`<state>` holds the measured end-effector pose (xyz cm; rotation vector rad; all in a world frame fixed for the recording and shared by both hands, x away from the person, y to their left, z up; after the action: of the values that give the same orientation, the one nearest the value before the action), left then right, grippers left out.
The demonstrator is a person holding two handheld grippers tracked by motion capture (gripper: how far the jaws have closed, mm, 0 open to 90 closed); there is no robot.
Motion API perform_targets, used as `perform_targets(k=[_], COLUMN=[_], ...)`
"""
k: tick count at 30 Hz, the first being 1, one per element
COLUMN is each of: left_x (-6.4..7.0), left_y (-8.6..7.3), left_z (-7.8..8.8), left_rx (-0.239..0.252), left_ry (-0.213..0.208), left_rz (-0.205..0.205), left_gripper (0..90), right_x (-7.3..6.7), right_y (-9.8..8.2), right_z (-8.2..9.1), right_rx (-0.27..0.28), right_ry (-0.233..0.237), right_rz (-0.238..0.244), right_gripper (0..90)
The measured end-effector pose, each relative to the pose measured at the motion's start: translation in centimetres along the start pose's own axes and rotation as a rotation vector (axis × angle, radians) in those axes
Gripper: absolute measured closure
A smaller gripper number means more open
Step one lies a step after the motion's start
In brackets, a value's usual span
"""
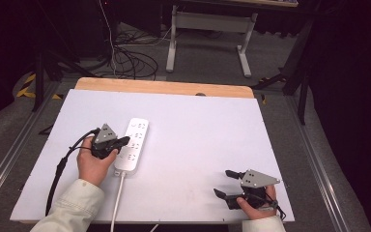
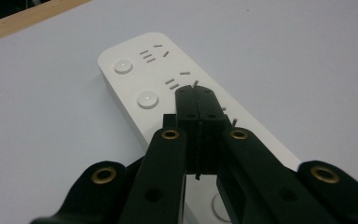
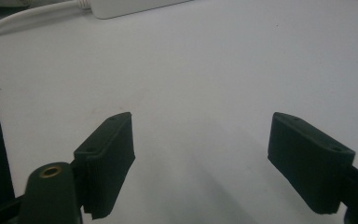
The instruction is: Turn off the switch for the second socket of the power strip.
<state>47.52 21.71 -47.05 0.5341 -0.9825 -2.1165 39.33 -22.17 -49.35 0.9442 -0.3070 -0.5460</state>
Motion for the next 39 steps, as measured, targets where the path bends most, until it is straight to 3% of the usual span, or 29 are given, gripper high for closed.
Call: perform_targets(k=[5,16,22,29,34,39], left_x=[0.4,0.4,0.6,1.2,1.7,1.9], left_y=[0.8,1.3,1.6,2.3,2.5,2.4], left_z=[1.3,2.9,3.5,4.5,5.8,6.9], left_rx=[0.019,0.038,0.058,0.079,0.107,0.13], left_ry=[-0.028,-0.02,-0.036,-0.069,-0.077,-0.073], left_rz=[0.007,0.0,0.012,0.026,0.038,0.029], left_gripper=[89.8,89.2,83.8,53.2,38.2,28.6], right_x=[0.0,0.0,0.0,0.0,0.0,0.0], right_y=[0.0,0.0,0.0,0.0,0.0,0.0], right_z=[0.0,-0.1,-0.1,0.0,0.0,0.0], right_rx=[-0.001,-0.006,-0.006,-0.002,-0.001,-0.001], right_ry=[0.0,0.002,0.003,0.002,0.003,0.002], right_rz=[0.001,0.002,-0.001,-0.001,-0.002,-0.002], right_gripper=[23.4,23.3,23.3,23.2,23.2,23.1])
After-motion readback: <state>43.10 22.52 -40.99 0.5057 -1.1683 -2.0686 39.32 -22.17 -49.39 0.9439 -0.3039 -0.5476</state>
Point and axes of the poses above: each handheld gripper's, and its own axes: z roughly backward along the jaws, y roughly out of its top, x roughly to its right, the point moved 2 cm from there along -z, roughly forward along the jaws, and after that the axes turned 4 degrees about -x, right-handed, at the moved point
